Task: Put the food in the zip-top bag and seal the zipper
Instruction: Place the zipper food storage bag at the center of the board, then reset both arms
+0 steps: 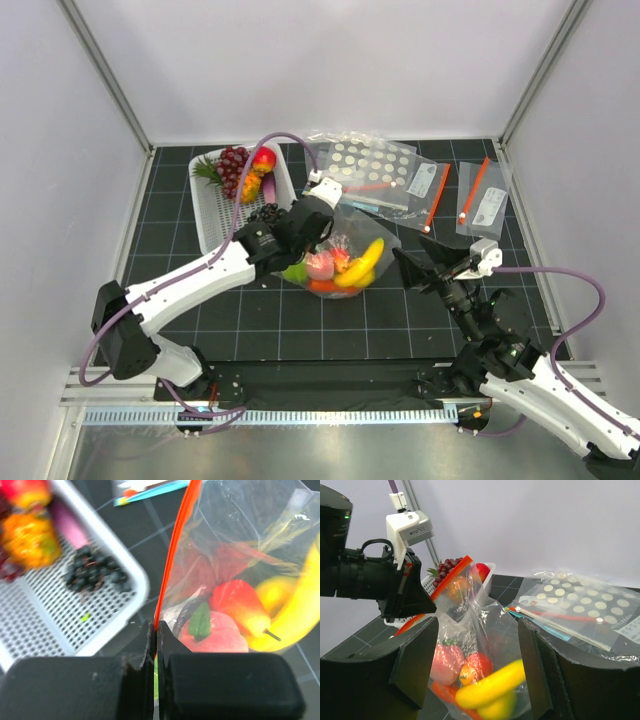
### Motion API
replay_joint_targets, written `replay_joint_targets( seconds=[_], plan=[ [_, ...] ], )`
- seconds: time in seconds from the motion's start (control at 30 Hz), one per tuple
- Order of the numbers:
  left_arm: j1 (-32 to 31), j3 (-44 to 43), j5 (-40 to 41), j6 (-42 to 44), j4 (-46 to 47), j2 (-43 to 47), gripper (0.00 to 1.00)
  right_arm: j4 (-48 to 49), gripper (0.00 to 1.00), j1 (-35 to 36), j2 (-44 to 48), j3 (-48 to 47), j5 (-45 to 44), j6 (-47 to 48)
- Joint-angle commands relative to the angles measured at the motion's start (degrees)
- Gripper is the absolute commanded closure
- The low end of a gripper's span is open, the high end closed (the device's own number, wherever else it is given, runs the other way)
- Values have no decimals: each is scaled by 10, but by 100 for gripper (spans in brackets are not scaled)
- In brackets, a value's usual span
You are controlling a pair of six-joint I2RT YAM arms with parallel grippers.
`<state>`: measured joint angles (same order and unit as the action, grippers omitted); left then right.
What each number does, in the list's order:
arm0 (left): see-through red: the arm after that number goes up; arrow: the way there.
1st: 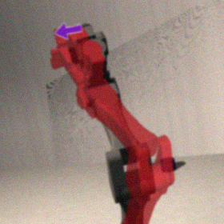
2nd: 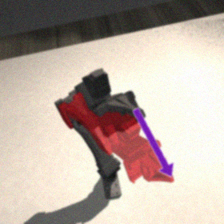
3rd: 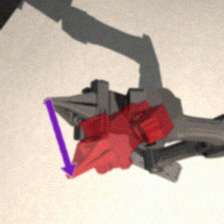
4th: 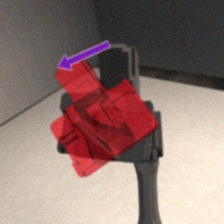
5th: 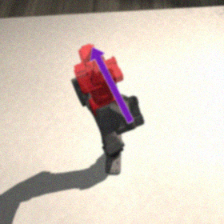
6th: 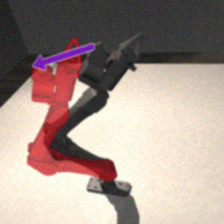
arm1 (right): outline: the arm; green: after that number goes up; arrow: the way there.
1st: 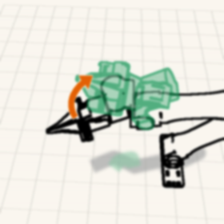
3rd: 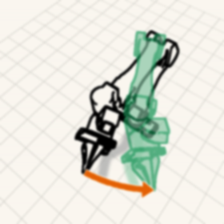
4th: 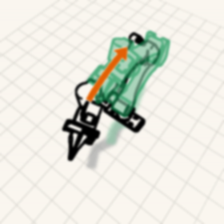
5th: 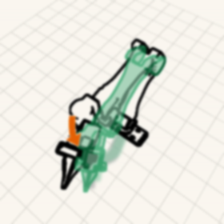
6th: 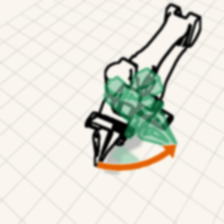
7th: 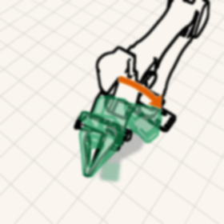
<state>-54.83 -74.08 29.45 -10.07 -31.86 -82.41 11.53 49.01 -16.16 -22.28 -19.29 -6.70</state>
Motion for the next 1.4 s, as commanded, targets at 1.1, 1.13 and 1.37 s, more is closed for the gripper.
replay_joint_targets(
  seconds=[1.1,1.13,1.37],
  plan=[
    [58,281,151,-166,235,443,0,-37,0,0,-52,-53,-269,-97],
    [58,290,158,-170,241,462,0,-39,0,0,-48,-50,-293,-96],
    [59,337,141,-162,295,499,0,-35,0,0,-46,-45,-295,-100]
  ],
)
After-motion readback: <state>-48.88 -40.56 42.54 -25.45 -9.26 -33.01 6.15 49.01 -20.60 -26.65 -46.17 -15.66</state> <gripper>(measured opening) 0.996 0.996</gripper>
